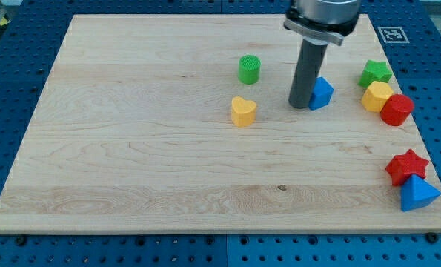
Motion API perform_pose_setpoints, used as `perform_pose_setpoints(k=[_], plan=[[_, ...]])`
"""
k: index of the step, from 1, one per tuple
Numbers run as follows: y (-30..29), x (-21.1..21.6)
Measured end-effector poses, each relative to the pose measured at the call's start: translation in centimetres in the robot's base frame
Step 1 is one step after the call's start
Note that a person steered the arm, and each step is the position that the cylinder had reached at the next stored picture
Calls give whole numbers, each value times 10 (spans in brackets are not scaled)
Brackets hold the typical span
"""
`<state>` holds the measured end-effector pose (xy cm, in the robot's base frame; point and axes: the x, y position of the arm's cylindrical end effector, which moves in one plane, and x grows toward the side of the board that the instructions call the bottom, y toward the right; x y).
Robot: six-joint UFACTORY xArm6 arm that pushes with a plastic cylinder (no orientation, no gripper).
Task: Move the blue cube close to yellow hexagon
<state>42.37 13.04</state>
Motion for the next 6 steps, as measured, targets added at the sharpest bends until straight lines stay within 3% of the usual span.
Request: perform_pose_setpoints(k=[2,3,6], plan=[[-25,-8],[-19,-30],[38,-31]])
